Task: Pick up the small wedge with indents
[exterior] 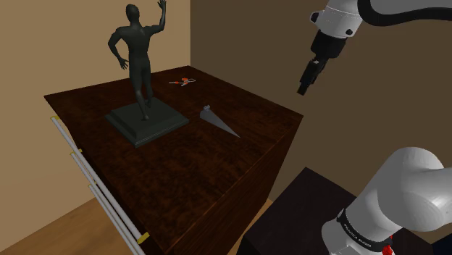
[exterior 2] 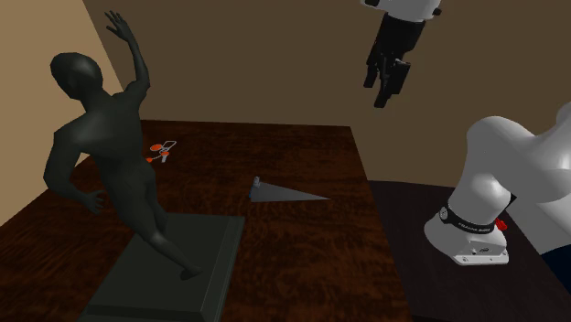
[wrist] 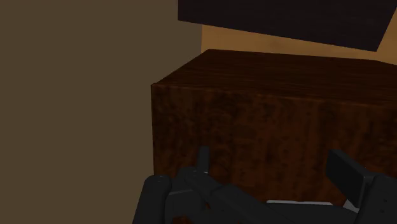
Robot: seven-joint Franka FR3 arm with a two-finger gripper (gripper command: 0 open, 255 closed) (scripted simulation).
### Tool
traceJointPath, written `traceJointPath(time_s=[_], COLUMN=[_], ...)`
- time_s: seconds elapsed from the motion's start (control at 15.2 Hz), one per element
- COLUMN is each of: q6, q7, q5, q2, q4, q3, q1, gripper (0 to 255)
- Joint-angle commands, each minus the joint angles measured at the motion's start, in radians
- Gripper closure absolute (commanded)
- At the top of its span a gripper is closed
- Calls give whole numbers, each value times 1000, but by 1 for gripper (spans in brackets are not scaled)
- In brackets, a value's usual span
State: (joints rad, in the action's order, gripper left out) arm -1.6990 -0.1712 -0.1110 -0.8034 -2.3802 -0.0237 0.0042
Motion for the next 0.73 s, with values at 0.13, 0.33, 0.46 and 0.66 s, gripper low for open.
traceJointPath(time_s=[0.13, 0.33, 0.46, 0.66], q6=[-48, -120, -167, -236], q7=[33, 81, 112, 158], q5=[19, 45, 60, 77], q2=[38, 103, 152, 231], q4=[-9, -14, -11, 3], q3=[26, 65, 92, 131], q1=[13, 32, 43, 58], gripper=[0, 0, 0, 0])
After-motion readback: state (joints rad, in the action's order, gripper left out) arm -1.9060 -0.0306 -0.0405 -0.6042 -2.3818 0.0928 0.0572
